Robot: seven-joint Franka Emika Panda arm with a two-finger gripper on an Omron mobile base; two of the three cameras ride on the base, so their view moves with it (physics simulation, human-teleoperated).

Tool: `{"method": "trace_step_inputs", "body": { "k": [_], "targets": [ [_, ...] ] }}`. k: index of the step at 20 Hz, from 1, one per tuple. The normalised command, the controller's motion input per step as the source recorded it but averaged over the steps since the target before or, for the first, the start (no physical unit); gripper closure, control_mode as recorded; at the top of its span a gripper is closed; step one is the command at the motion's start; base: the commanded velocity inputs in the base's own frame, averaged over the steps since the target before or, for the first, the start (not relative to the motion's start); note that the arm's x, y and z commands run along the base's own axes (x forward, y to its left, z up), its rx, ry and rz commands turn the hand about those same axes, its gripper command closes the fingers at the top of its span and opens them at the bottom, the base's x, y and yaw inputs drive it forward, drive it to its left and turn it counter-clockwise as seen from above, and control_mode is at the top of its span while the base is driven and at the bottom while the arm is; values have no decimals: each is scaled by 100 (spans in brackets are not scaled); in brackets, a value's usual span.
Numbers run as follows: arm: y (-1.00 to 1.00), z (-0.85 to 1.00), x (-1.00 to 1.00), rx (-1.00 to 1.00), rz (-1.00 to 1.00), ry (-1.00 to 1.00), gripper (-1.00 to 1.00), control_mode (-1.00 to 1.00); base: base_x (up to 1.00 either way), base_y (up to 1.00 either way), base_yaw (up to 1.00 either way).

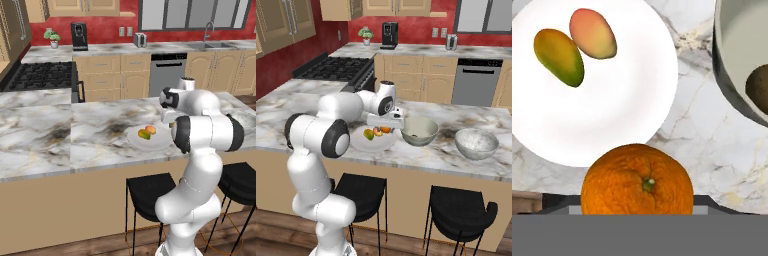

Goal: Take the fruits from the plate on the dining counter and place two fruits in each bowl.

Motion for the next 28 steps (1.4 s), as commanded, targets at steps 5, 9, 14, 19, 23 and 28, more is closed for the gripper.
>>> {"method": "trace_step_inputs", "body": {
  "k": [5,9,14,19,23,28],
  "targets": [
    [-16,64,-7,0,-17,2,100,-100,0,0,0],
    [-41,54,-2,0,-20,1,100,-100,0,0,0],
    [-68,10,16,0,-13,0,100,-100,0,0,0],
    [-48,-35,42,0,-6,0,100,-100,0,0,0],
    [-38,-66,29,0,-2,0,100,-100,0,0,0],
    [-20,-23,38,0,0,0,100,-100,0,0,0]
  ]
}}
